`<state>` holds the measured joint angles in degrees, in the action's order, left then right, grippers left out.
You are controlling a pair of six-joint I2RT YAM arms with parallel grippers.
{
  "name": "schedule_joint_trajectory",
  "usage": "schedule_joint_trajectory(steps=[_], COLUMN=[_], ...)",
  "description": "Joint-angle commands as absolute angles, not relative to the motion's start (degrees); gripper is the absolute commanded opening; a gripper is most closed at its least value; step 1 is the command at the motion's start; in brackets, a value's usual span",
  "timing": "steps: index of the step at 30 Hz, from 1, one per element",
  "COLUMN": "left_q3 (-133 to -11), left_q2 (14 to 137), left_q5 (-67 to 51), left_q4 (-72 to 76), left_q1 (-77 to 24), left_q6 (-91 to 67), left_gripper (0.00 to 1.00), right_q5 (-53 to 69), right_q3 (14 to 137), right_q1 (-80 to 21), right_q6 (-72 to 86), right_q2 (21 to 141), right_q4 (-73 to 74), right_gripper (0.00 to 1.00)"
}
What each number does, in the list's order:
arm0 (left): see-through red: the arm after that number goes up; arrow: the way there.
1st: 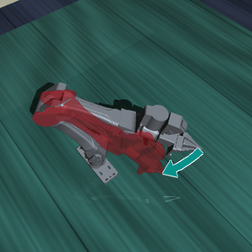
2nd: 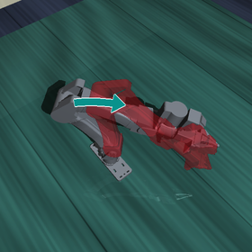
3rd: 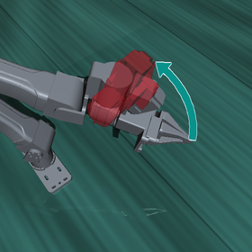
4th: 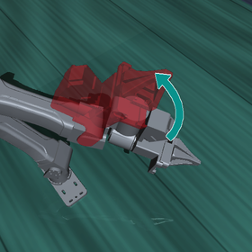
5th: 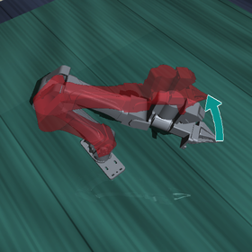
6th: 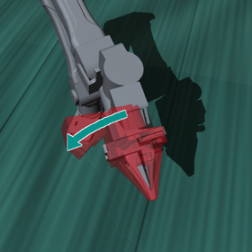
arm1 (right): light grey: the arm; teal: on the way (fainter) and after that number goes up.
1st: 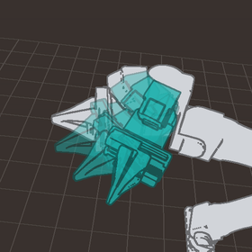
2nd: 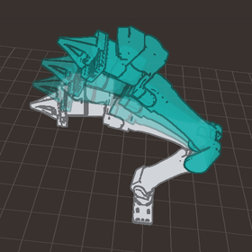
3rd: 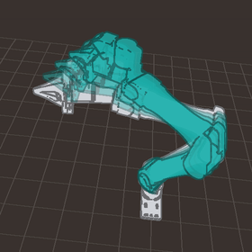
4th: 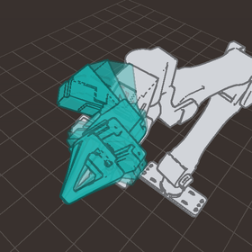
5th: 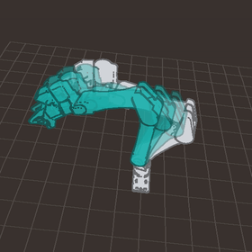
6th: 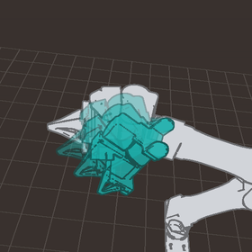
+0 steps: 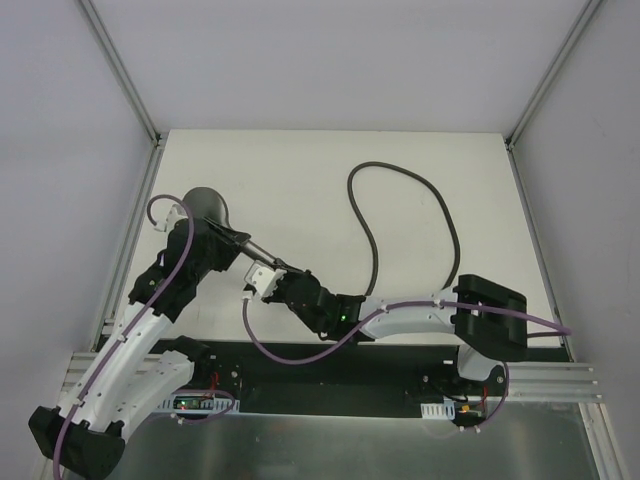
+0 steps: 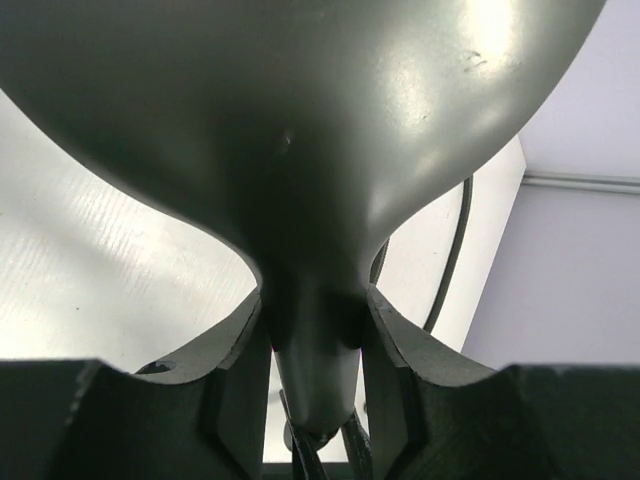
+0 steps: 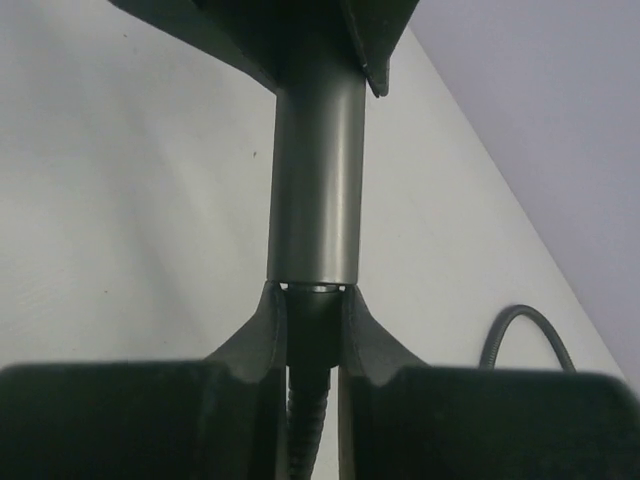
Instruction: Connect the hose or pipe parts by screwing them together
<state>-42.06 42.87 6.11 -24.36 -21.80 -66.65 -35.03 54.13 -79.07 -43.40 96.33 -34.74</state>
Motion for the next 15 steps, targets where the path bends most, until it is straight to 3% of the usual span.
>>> schedule_joint_trajectory(steps=[1, 7, 11, 14, 15], left_q3=[-40.53, -26.58, -18.82, -12.14, -9.78], left_q2=[37.80, 28.31, 22.69, 19.95, 19.78], left_q5=[5.98, 0.80, -1.30, -4.47, -5.09], left_q4=[-19.79, -0.23, 13.06, 25.81, 27.75], left_q1=[-22.32, -22.32, -22.24, -22.32, -22.32], left_q6=[-62.76, -62.93, -59.86, -57.93, -57.57], left_gripper=[0.00, 0.00, 0.00, 0.00, 0.00], right_q5=[-29.37, -8.99, 11.61, 27.30, 30.12], right_q3=[57.83, 55.21, 50.47, 45.20, 44.04], right_q1=[-77.88, -69.71, -62.95, -56.18, -53.46], right_q6=[-38.16, -21.55, -9.53, 6.99, 11.38], right_q2=[95.02, 90.89, 89.30, 91.83, 94.80], right_q4=[-29.63, -29.88, -37.68, -55.84, -69.12], right_gripper=[0.01, 0.01, 0.01, 0.01, 0.01])
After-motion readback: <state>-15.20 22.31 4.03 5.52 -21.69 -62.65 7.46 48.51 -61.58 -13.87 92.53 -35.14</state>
